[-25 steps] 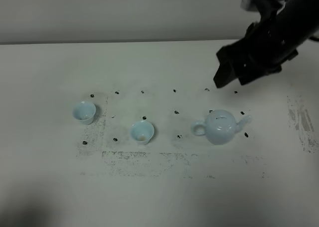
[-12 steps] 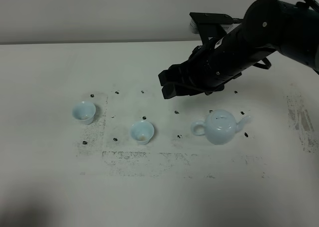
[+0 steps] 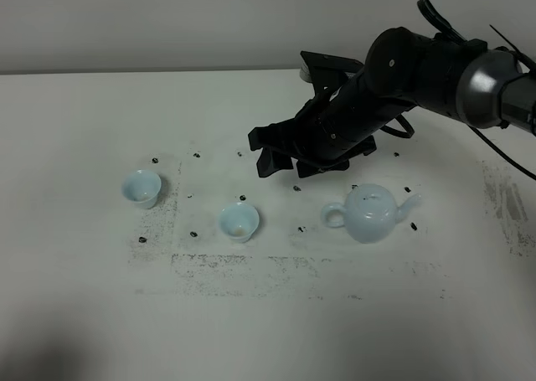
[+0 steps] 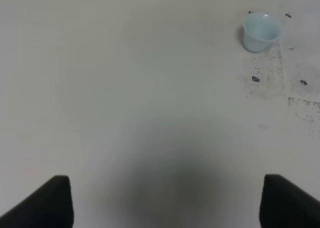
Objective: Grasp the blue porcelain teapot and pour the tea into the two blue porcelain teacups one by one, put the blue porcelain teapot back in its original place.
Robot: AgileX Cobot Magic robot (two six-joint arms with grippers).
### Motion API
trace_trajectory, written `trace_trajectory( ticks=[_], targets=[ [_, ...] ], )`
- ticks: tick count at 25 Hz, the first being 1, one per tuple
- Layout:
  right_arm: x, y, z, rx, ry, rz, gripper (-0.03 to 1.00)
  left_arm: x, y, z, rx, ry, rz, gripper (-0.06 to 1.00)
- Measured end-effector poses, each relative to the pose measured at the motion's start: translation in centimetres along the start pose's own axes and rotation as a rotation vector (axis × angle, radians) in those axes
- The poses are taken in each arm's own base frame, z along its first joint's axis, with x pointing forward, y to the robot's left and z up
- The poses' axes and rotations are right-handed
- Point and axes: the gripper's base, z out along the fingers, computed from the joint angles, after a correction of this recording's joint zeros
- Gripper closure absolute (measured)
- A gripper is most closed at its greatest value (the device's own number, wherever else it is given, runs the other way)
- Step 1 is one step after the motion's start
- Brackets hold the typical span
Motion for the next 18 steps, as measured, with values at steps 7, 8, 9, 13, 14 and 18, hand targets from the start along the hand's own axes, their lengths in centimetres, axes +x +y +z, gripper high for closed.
trace_trajectory(
  ticks=[7, 8, 9, 13, 14, 18],
  targets=[
    [0.4, -1.5, 2.3, 0.056, 0.052, 0.015, 0.43, 0.0, 0.0, 0.0, 0.000, 0.000, 0.000, 0.22],
    [0.5, -1.7, 2.6, 0.062, 0.060, 0.017, 0.43, 0.0, 0.0, 0.0, 0.000, 0.000, 0.000, 0.22],
    [0.6, -1.9, 2.8, 0.068, 0.068, 0.016, 0.43, 0.0, 0.0, 0.0, 0.000, 0.000, 0.000, 0.22],
    [0.7, -2.2, 2.9, 0.083, 0.086, 0.005, 0.43, 0.0, 0.0, 0.0, 0.000, 0.000, 0.000, 0.22],
    [0.8, -2.2, 2.9, 0.087, 0.092, 0.000, 0.43, 0.0, 0.0, 0.0, 0.000, 0.000, 0.000, 0.22],
    [1.2, -2.4, 2.8, 0.103, 0.138, -0.013, 0.43, 0.0, 0.0, 0.0, 0.000, 0.000, 0.000, 0.22]
  ],
)
